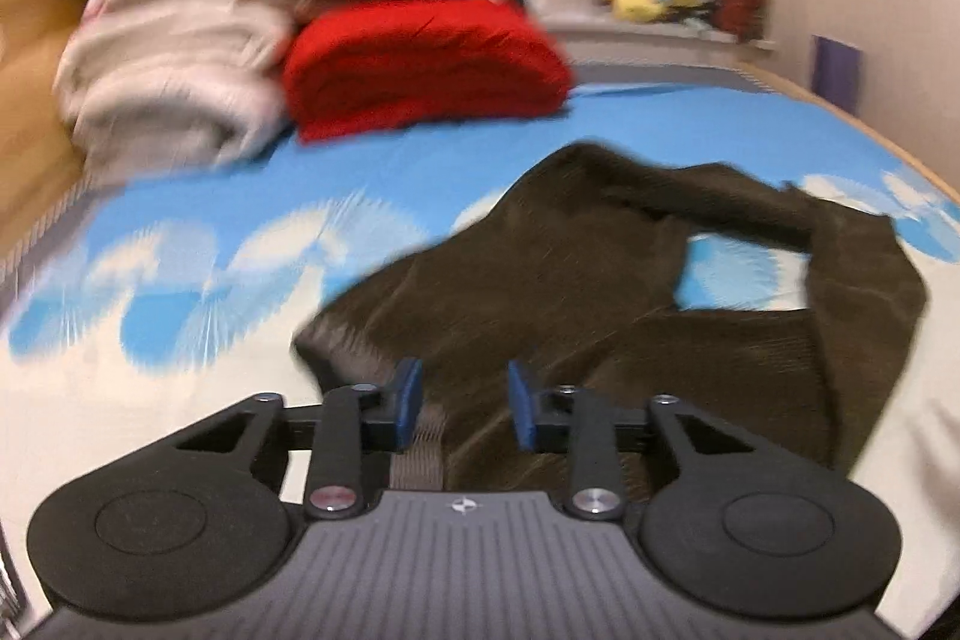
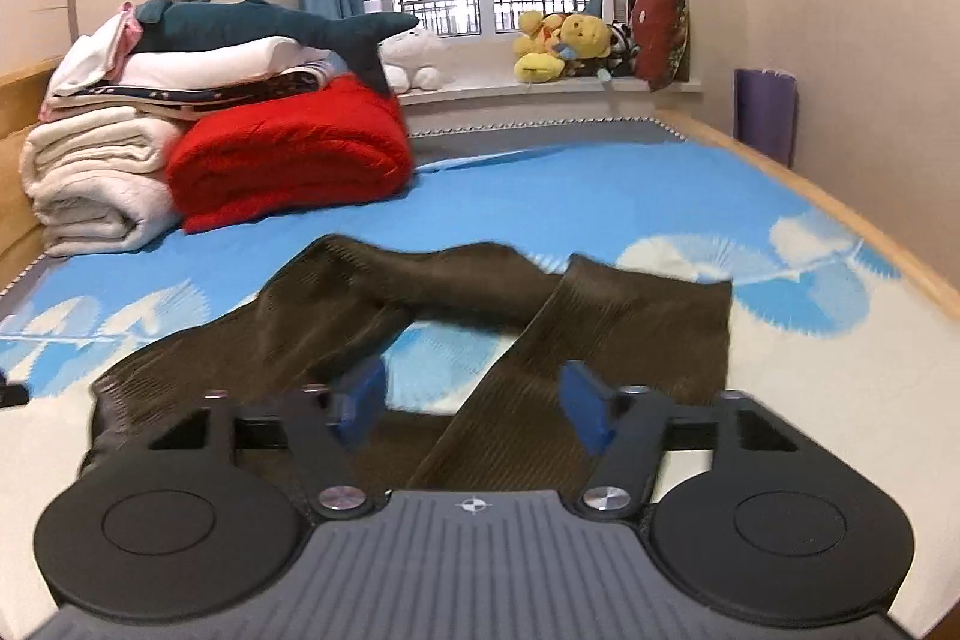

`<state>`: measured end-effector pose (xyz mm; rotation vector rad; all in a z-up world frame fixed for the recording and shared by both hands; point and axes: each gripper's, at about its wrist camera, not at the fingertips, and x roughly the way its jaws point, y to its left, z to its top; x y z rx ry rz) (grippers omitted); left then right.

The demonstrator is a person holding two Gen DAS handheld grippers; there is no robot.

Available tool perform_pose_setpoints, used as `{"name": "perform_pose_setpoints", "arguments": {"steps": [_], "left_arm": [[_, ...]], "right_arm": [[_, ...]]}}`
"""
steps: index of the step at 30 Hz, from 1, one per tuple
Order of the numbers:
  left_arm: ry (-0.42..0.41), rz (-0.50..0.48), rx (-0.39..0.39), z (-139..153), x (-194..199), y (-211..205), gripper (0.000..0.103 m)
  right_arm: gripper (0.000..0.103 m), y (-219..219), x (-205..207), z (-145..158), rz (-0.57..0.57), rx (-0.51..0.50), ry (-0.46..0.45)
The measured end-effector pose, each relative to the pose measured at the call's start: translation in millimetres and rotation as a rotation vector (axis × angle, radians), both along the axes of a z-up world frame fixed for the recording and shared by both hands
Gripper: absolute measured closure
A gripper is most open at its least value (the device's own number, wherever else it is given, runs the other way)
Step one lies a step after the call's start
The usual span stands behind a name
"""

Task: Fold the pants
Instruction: 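Grasp the grey waistband with the left gripper while the right gripper grasps a pant leg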

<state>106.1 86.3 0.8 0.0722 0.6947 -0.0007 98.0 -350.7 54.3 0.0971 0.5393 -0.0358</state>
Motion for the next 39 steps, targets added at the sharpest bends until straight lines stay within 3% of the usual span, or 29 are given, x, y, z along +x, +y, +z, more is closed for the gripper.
{"name": "perform_pose_setpoints", "arguments": {"steps": [2,4,6,8,12,15,18,20,22,30,32,34,35,36,37,39], "left_arm": [[0.217,0.049,0.067,-31,21,9,0.082],[0.272,0.113,0.041,-38,37,24,0.082],[0.295,0.146,-0.049,-42,48,39,0.082],[0.334,0.178,-0.105,-51,58,51,0.082],[0.356,0.230,-0.200,-61,70,71,0.079],[0.394,0.286,-0.273,-70,70,84,0.065],[0.445,0.334,-0.340,-81,75,93,0.053],[0.465,0.343,-0.359,-85,77,95,0.040],[0.486,0.337,-0.360,-89,80,93,0.036],[0.540,0.296,-0.305,-104,87,79,0.034],[0.560,0.281,-0.273,-107,86,74,0.034],[0.581,0.262,-0.225,-111,85,68,0.035],[0.580,0.253,-0.212,-112,84,66,0.035],[0.574,0.244,-0.201,-111,82,65,0.036],[0.568,0.238,-0.196,-111,81,64,0.038],[0.559,0.225,-0.184,-110,78,61,0.044]], "right_arm": [[0.053,-9,19,-6,-0.018,-0.010,0.020],[0.054,-13,35,-22,-0.040,-0.019,0.055],[0.053,-13,44,-47,-0.054,-0.002,0.086],[0.054,-7,60,-71,-0.056,-0.016,0.218],[0.046,5,78,-85,-0.058,-0.002,0.257],[0.045,13,97,-108,-0.040,0.016,0.357],[0.035,20,113,-126,-0.039,0.002,0.423],[0.031,19,121,-133,-0.040,0.018,0.444],[0.028,24,131,-140,-0.034,0.031,0.465],[0.027,62,149,-165,0.074,-0.038,0.559],[0.036,71,149,-172,0.105,-0.093,0.586],[0.057,76,146,-179,0.136,-0.145,0.621],[0.063,77,143,-180,0.150,-0.166,0.618],[0.083,78,141,-178,0.169,-0.182,0.608],[0.091,78,138,-176,0.190,-0.181,0.601],[0.093,73,133,-170,0.199,-0.164,0.585]]}}
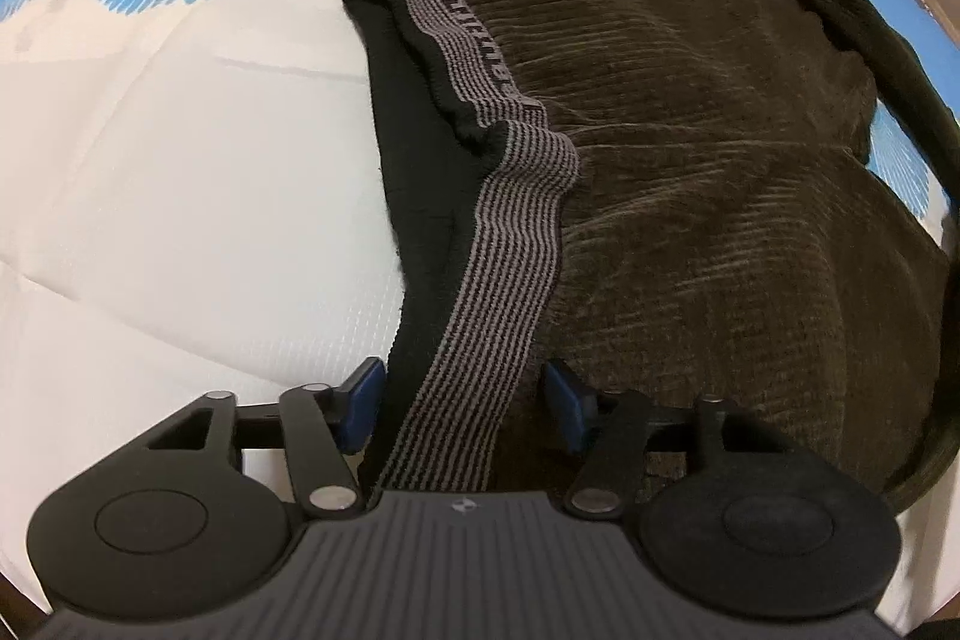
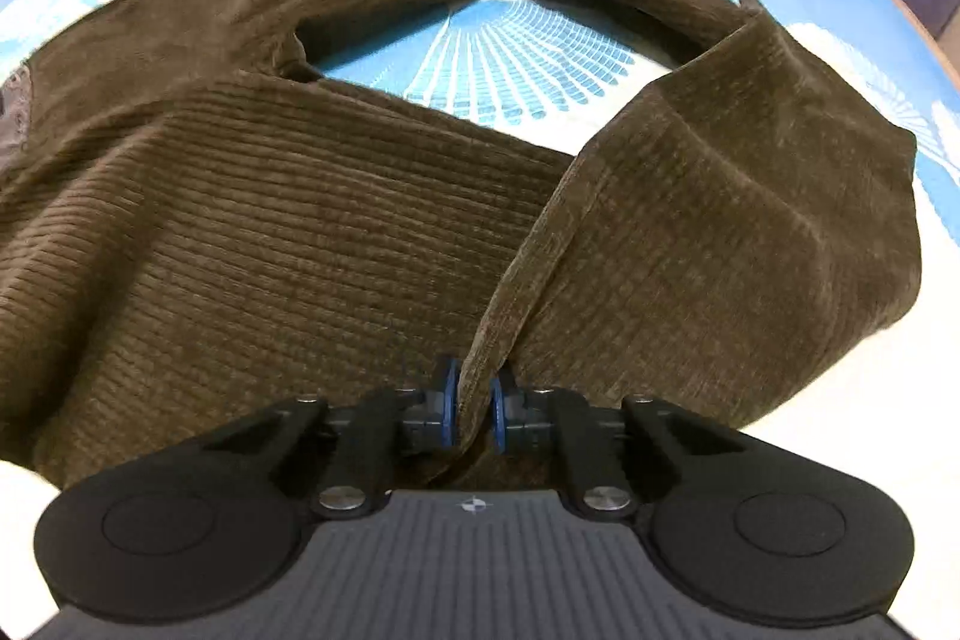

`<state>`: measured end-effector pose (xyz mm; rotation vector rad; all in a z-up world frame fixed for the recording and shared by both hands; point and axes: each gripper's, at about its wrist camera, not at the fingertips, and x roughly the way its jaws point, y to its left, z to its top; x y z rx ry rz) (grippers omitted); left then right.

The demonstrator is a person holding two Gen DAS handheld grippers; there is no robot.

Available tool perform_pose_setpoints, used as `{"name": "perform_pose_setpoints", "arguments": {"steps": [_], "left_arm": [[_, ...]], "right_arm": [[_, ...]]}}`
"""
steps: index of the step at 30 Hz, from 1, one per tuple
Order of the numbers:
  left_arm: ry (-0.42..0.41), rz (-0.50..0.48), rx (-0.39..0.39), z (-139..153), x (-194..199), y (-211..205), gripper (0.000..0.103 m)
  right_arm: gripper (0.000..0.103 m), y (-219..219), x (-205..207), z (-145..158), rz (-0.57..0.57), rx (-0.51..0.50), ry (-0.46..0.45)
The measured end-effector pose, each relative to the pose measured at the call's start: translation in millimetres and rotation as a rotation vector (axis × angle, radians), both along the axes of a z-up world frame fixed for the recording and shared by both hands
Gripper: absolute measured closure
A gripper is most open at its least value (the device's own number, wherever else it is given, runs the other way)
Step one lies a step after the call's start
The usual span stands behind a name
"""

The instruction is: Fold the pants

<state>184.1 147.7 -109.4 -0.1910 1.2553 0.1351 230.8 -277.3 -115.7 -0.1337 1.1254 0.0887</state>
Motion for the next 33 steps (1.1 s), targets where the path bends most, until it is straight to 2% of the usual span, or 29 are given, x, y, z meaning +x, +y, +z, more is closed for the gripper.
{"name": "perform_pose_setpoints", "arguments": {"steps": [3,4,6,7,8,15,20,22,26,29,31,33], "left_arm": [[-0.028,-0.032,0.028,6,-8,-4,0.058],[-0.039,-0.041,0.046,9,-11,-6,0.070],[-0.060,-0.055,0.064,15,-16,-7,0.079],[-0.078,-0.058,0.067,19,-20,-8,0.090],[-0.094,-0.066,0.063,23,-24,-8,0.096],[-0.156,-0.136,0.028,45,-43,-19,0.098],[-0.204,-0.128,0.030,66,-49,-17,0.098],[-0.194,-0.108,0.037,68,-49,-14,0.098],[-0.117,-0.078,0.083,56,-40,-10,0.098],[-0.084,-0.090,0.099,45,-29,-12,0.097],[-0.086,-0.085,0.091,46,-20,-12,0.093],[-0.090,-0.059,0.077,44,-16,-8,0.084]], "right_arm": [[0.095,-12,-13,14,0.007,0.033,-0.029],[0.095,-17,-18,20,0.014,0.046,-0.042],[0.096,-27,-28,31,0.032,0.063,-0.065],[0.096,-32,-32,36,0.042,0.069,-0.075],[0.096,-37,-38,41,0.050,0.074,-0.088],[0.096,-60,-77,60,0.095,0.083,-0.123],[0.096,-60,-95,68,0.193,0.085,-0.104],[0.096,-57,-97,68,0.239,0.095,-0.090],[0.094,-55,-94,65,0.319,0.101,-0.012],[0.086,-54,-83,60,0.323,0.040,0.010],[0.064,-58,-73,63,0.289,0.022,-0.018],[0.057,-66,-61,68,0.226,0.034,-0.065]]}}
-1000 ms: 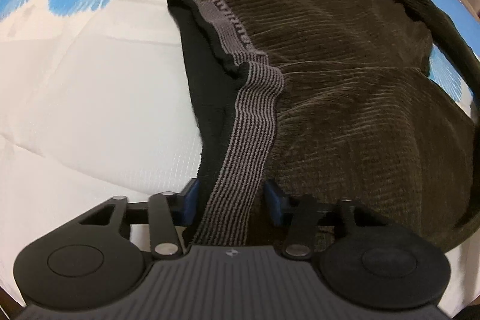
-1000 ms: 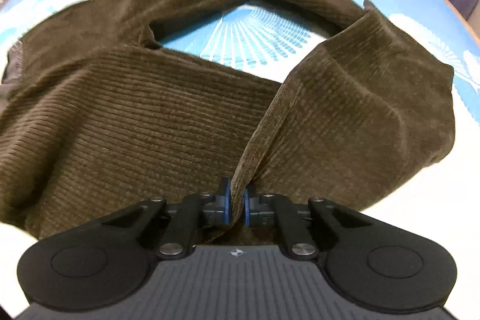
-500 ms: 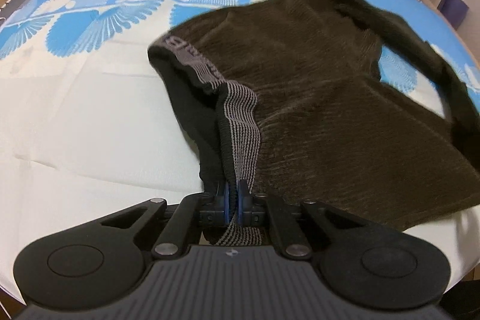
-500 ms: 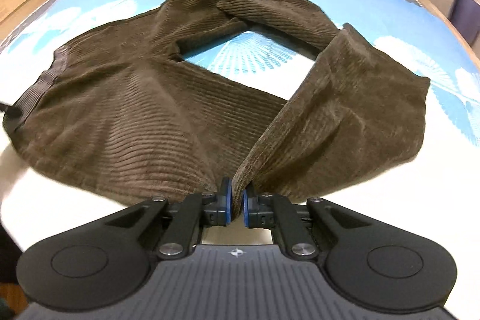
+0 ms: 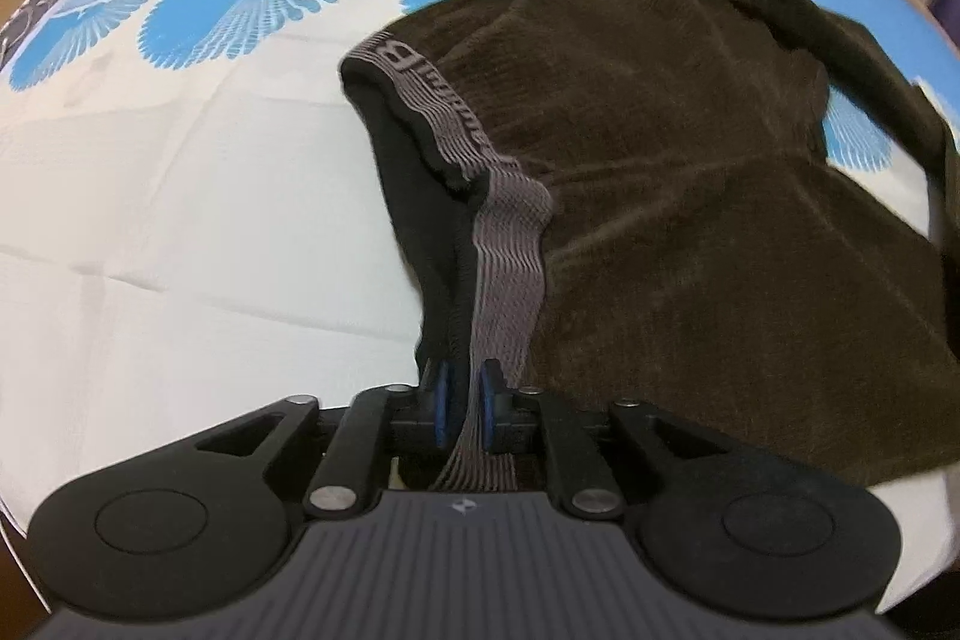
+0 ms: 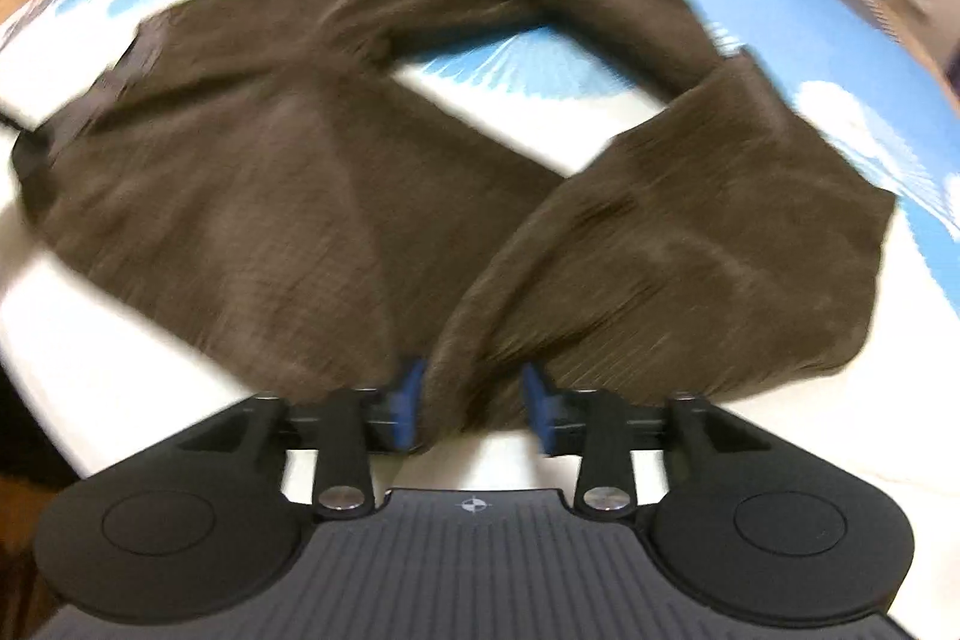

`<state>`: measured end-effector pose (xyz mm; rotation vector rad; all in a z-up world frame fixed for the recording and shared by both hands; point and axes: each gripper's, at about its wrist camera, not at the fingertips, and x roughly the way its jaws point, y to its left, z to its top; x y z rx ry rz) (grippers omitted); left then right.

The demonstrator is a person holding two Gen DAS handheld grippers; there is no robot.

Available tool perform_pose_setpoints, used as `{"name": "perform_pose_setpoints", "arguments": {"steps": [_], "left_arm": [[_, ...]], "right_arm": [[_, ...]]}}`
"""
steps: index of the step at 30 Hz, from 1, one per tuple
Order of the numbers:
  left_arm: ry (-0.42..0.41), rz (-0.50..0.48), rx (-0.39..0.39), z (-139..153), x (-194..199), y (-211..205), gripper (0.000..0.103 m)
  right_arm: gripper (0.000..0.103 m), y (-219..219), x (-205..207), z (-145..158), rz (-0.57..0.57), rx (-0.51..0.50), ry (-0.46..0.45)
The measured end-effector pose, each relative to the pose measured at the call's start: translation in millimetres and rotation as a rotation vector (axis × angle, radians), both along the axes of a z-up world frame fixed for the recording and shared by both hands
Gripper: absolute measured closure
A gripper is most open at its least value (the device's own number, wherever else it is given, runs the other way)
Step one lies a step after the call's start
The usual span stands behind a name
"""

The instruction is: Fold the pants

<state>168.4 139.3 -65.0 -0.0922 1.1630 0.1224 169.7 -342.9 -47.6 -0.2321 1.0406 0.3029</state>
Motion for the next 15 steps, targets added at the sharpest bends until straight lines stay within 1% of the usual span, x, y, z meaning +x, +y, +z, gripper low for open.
{"name": "perform_pose_setpoints", "arguments": {"steps": [1,2,3,4,5,6,7,10,12,15], "left_arm": [[0.005,0.007,-0.017,-2,1,2,0.071],[0.011,0.011,-0.034,-4,3,4,0.060],[0.019,0.013,-0.042,-7,5,5,0.056],[0.031,0.012,-0.039,-9,8,4,0.046],[0.043,0.005,-0.031,-13,11,4,0.039],[0.058,-0.005,-0.022,-16,13,3,0.036],[0.076,-0.017,-0.011,-20,17,1,0.031],[0.107,-0.072,0.020,-29,23,-4,0.030],[0.119,-0.103,0.048,-34,27,-7,0.030],[0.123,-0.130,0.050,-38,30,-7,0.031]], "right_arm": [[0.055,-3,5,1,-0.028,0.009,-0.012],[0.053,-6,10,3,-0.060,0.017,-0.033],[0.050,-9,16,4,-0.094,0.025,-0.057],[0.046,-13,22,4,-0.126,0.034,-0.075],[0.045,-18,26,3,-0.156,0.040,-0.085],[0.042,-22,33,1,-0.187,0.037,-0.091],[0.041,-23,37,0,-0.212,0.031,-0.094],[0.037,-32,54,-2,-0.305,0.055,-0.113],[0.037,-37,70,-5,-0.368,0.078,-0.105],[0.037,-37,84,-19,-0.403,0.102,-0.079]]}}
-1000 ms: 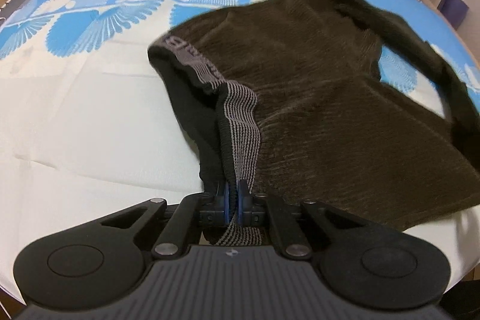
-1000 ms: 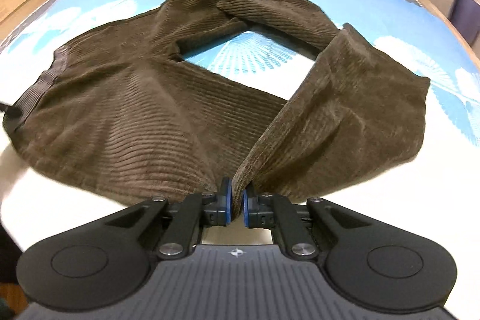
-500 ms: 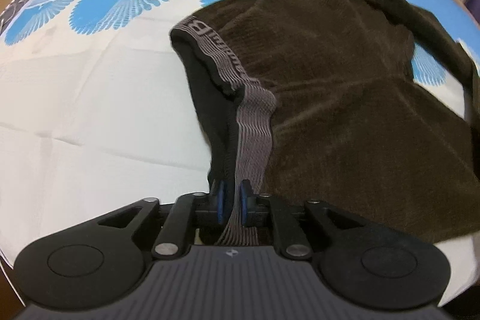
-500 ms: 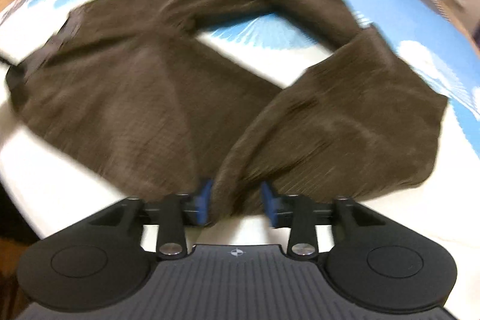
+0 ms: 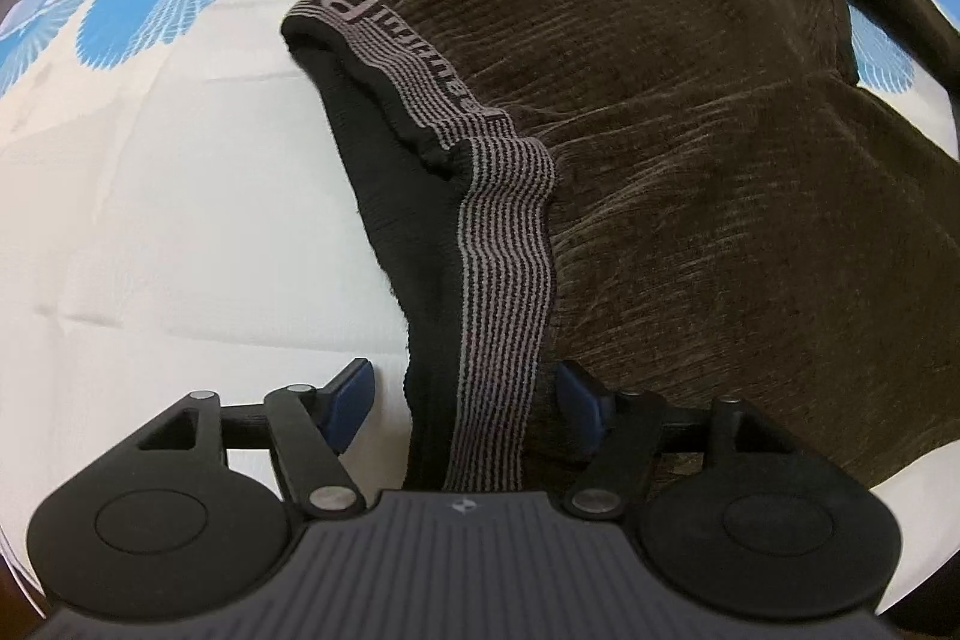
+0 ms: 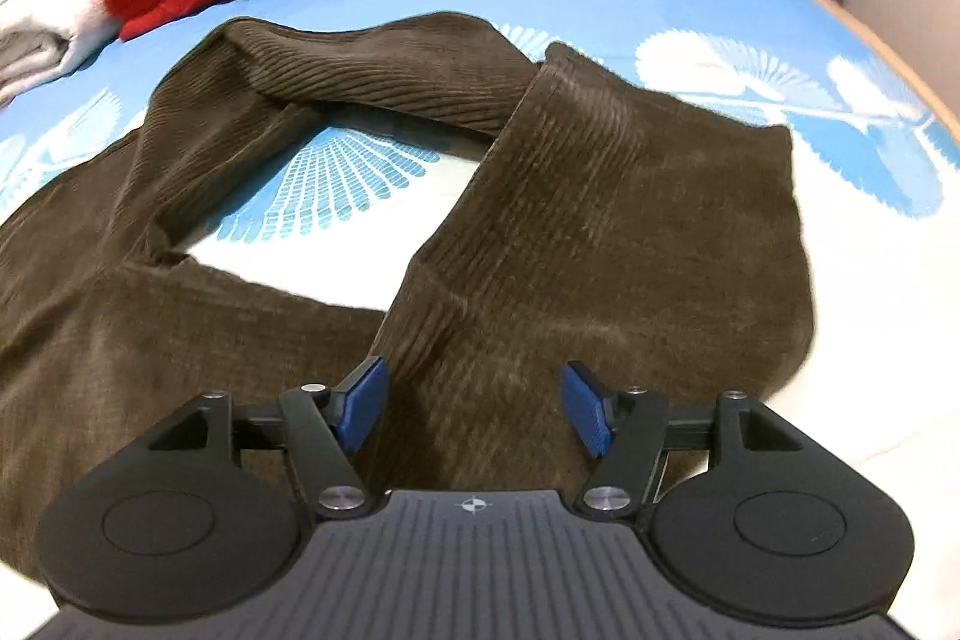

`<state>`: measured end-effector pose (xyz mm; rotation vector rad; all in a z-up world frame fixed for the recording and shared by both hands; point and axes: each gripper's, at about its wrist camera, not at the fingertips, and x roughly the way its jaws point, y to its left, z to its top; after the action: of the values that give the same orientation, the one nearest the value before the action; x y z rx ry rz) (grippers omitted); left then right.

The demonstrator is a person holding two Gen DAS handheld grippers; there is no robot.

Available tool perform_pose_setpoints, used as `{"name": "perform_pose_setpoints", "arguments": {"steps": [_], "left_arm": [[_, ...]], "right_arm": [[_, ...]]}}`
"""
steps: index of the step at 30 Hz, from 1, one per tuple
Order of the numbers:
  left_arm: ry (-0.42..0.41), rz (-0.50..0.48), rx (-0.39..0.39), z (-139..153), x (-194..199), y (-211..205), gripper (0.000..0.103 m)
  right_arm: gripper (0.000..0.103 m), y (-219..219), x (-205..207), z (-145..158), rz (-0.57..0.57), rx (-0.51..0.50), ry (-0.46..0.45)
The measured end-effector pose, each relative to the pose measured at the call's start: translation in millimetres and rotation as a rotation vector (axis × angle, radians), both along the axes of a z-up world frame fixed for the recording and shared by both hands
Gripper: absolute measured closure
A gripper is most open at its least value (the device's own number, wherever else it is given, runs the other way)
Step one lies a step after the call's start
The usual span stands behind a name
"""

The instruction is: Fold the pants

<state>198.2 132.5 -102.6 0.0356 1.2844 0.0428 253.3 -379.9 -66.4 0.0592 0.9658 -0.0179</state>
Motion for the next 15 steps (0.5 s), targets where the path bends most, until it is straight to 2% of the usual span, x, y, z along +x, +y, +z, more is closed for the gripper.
{"name": "perform_pose_setpoints", "arguments": {"steps": [1,2,6,9,10,11,13,15], "left_arm": [[0.000,-0.010,-0.010,-1,1,0,0.039],[0.001,-0.024,-0.039,-2,1,0,0.054],[-0.023,-0.083,-0.037,1,-3,-5,0.067],[-0.036,-0.052,-0.060,6,-5,1,0.075],[-0.046,-0.041,-0.064,8,-6,3,0.077],[-0.054,-0.033,-0.064,10,-6,4,0.079],[-0.081,-0.010,-0.067,15,-9,7,0.081],[-0.101,0.011,-0.070,21,-12,9,0.083]], "right_arm": [[0.036,3,1,-3,0.000,-0.002,0.003],[0.036,5,4,-6,0.004,-0.009,0.006],[0.036,18,23,-19,0.028,-0.038,0.017],[0.036,28,31,-27,0.045,-0.084,0.035],[0.039,30,32,-29,0.048,-0.100,0.042],[0.043,31,32,-31,0.051,-0.108,0.049],[0.090,30,32,-33,0.049,-0.095,0.069],[0.091,27,28,-29,0.035,-0.095,0.057]]}}
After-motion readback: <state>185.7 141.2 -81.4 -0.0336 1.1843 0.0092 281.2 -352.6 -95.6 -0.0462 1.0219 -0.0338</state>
